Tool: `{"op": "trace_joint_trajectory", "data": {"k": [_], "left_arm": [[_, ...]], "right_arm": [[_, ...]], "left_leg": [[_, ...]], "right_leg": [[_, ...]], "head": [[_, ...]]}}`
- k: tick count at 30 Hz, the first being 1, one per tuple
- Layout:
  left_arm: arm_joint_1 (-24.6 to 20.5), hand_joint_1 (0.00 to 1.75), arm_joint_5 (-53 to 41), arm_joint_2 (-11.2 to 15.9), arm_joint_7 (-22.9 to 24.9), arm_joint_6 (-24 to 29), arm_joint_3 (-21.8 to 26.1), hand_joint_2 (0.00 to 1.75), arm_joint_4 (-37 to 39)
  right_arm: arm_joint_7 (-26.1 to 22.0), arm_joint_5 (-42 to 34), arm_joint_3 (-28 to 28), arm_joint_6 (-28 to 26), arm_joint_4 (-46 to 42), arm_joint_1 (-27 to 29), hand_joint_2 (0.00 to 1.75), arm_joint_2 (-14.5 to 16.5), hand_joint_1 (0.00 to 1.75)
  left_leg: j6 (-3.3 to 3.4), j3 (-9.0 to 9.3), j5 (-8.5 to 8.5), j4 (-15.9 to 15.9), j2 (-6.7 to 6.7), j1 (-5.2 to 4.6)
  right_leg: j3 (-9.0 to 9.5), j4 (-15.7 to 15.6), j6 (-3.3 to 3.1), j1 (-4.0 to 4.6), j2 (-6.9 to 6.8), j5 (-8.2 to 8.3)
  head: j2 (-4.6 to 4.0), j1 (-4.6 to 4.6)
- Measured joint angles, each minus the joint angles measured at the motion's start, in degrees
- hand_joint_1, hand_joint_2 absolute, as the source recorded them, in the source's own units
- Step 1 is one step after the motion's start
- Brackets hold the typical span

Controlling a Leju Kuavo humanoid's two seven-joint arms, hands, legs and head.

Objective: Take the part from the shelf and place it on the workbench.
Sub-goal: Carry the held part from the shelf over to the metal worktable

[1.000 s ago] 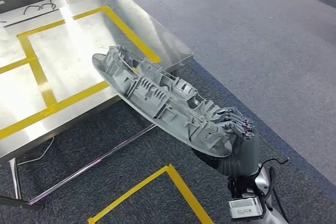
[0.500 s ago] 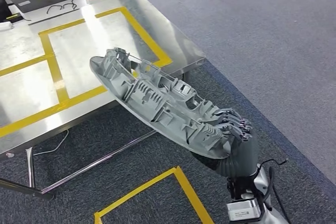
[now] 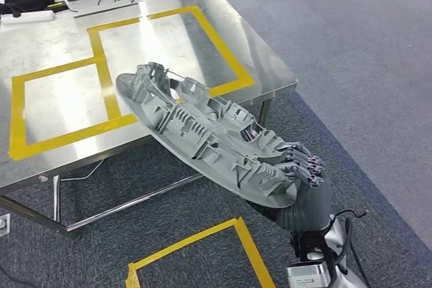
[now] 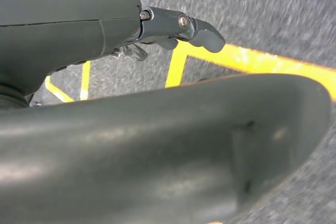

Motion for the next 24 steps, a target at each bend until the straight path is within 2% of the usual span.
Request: {"op": "trace_joint_trajectory", "data": {"k": [2, 3, 4, 5, 7, 8, 9, 10, 12, 14, 15, 17, 18, 19, 20, 21, 23, 24], "left_arm": [[-0.1, 0.0, -0.02, 0.07, 0.0, 0.0, 0.0, 0.0, 0.0], [-0.11, 0.0, -0.02, 0.06, 0.0, 0.01, 0.0, 0.0, 0.0], [-0.1, 0.0, -0.02, 0.05, 0.0, 0.01, 0.0, 0.0, 0.0], [-0.11, 0.0, -0.04, 0.03, 0.0, 0.02, 0.0, 0.0, 0.0], [-0.13, 0.0, -0.09, -0.03, 0.0, 0.02, 0.0, 0.0, 0.0], [-0.18, 0.0, -0.11, -0.03, 0.0, 0.02, 0.0, 0.0, 0.0], [-0.21, 0.0, -0.15, -0.02, 0.0, 0.02, 0.0, 0.0, 0.0], [-0.2, 0.0, -0.17, -0.01, 0.01, 0.02, 0.0, 0.0, 0.0], [-0.06, 0.0, -0.23, 0.07, 0.02, 0.02, 0.0, 0.0, 0.0], [0.02, 0.0, -0.28, 0.12, 0.03, 0.02, 0.0, 0.0, 0.0], [-0.04, 0.0, -0.31, 0.14, 0.05, 0.02, 0.0, 0.0, 0.0], [-0.19, 0.0, -0.32, 0.08, 0.11, 0.01, -0.01, 0.0, 0.0], [-0.21, 0.0, -0.32, 0.07, 0.16, 0.03, -0.01, 0.0, 0.0], [-0.19, 0.0, -0.32, 0.07, 0.23, 0.08, -0.01, 0.0, 0.0], [-0.14, 0.0, -0.33, 0.08, 0.33, 0.14, -0.01, 0.0, 0.0], [-0.08, 0.0, -0.34, 0.11, 0.42, 0.2, 0.0, 0.0, 0.0], [-0.05, 0.0, -0.36, 0.18, 0.53, 0.28, -0.01, 0.0, 0.0], [-0.13, 0.0, -0.38, 0.2, 0.54, 0.3, -0.01, 0.0, 0.0]], "right_arm": [[-0.02, -0.18, 0.13, -0.02, 0.07, 0.03, 1.75, -0.02, 1.75], [-0.04, -0.05, 0.17, -0.06, 0.14, 0.08, 1.75, -0.03, 1.75], [-0.08, 0.24, 0.2, -0.12, 0.21, 0.15, 1.75, -0.04, 1.75], [-0.11, 0.61, 0.21, -0.19, 0.27, 0.2, 1.75, -0.04, 1.75], [-0.19, 1.19, 0.22, -0.26, 0.31, 0.23, 1.75, -0.04, 1.75], [-0.21, 1.32, 0.23, -0.32, 0.3, 0.19, 1.75, -0.04, 1.75], [-0.23, 1.41, 0.26, -0.4, 0.3, 0.18, 1.75, -0.04, 1.75], [-0.25, 1.48, 0.28, -0.5, 0.3, 0.16, 1.75, -0.04, 1.75], [-0.2, 1.6, 0.33, -0.69, 0.31, 0.16, 1.75, -0.05, 1.75], [-0.09, 1.61, 0.36, -0.82, 0.31, 0.1, 1.75, -0.06, 1.75], [-0.02, 1.55, 0.37, -0.89, 0.3, 0.06, 1.75, -0.06, 1.75], [0.17, 1.38, 0.39, -0.98, 0.3, 0.04, 1.75, -0.06, 1.75], [0.26, 1.27, 0.4, -0.99, 0.31, 0.05, 1.75, -0.06, 1.75], [0.33, 1.16, 0.44, -0.99, 0.32, 0.06, 1.75, -0.06, 1.75], [0.38, 1.04, 0.5, -0.99, 0.33, 0.07, 1.75, -0.06, 1.75], [0.41, 0.93, 0.57, -0.99, 0.33, 0.06, 1.75, -0.06, 1.75], [0.44, 0.82, 0.67, -0.99, 0.32, 0.0, 1.75, -0.06, 1.75], [0.44, 0.79, 0.69, -1.01, 0.31, -0.03, 1.75, -0.07, 1.75]], "left_leg": [[0.26, 0.0, -0.02, 0.02, -0.76, -0.05], [0.31, 0.03, -0.03, 0.04, -1.22, -0.09], [0.32, 0.07, -0.06, 0.07, -1.71, -0.11], [0.29, 0.15, -0.1, 0.1, -2.24, -0.11], [0.06, 0.29, -0.29, 0.25, -3.25, -0.09], [-0.15, 0.18, -0.41, 0.45, -3.73, -0.13], [-0.42, 0.0, -0.45, 0.58, -4.12, -0.12], [-0.72, -0.2, -0.43, 0.65, -4.44, -0.09], [-1.36, -0.42, -0.35, 0.61, -4.91, 0.06], [-2.0, -0.96, -1.39, 1.93, -3.9, 0.05], [-2.31, -1.92, -2.75, 4.15, -3.02, 0.05], [-2.8, -5.27, -6.33, 11.46, -1.6, 0.2], [-2.95, -6.88, -7.53, 14.81, -1.37, 0.27], [-3.01, -7.71, -7.71, 16.54, -1.26, 0.31], [-2.97, -7.41, -6.67, 15.89, -1.19, 0.32], [-2.81, -6.12, -4.82, 13.24, -1.03, 0.29], [-2.11, -2.13, -1.25, 5.21, 0.38, -0.09], [-1.75, -0.81, -0.48, 2.44, 1.08, -0.34]], "right_leg": [[-4.01, 7.84, 0.08, -0.03, 1.27, -3.11], [-5.58, 10.57, 0.11, -0.03, 1.42, -3.64], [-6.21, 11.17, 0.09, -0.03, 1.49, -3.01], [-5.66, 9.35, -0.01, -0.04, 1.59, -1.29], [-2.35, 1.68, -0.34, -0.12, 2.65, 2.9], [-0.68, -1.8, -0.49, -0.2, 3.37, 4.09], [0.36, -3.84, -0.61, -0.2, 3.94, 4.5], [0.81, -4.55, -0.76, -0.16, 4.25, 4.28], [1.0, -4.79, -1.18, -0.08, 3.73, 4.33], [1.3, -5.16, -1.85, -0.25, 2.93, 4.49], [1.45, -5.33, -2.17, -0.35, 2.43, 4.53], [1.59, -5.33, -2.59, -0.25, 1.4, 4.39], [1.61, -5.3, -2.67, -0.18, 0.92, 4.32], [1.66, -5.29, -2.71, -0.12, 0.47, 4.24], [1.77, -5.28, -2.69, -0.07, 0.06, 4.15], [1.94, -5.27, -2.64, -0.04, -0.3, 4.04], [2.33, -5.25, -2.35, 0.13, -1.04, 3.74], [2.39, -5.23, -2.13, 0.24, -1.35, 3.63]], "head": [[0.0, 0.39], [0.0, 0.45], [0.0, 0.48], [0.0, 0.51], [0.0, 0.57], [0.0, 0.59], [0.0, 0.58], [0.0, 0.58], [0.0, 0.57], [0.0, 0.24], [0.0, -0.03], [0.0, -0.51], [0.0, -0.54], [0.0, -0.55], [0.0, -0.58], [0.0, -0.62], [0.0, -0.69], [0.0, -0.72]]}}
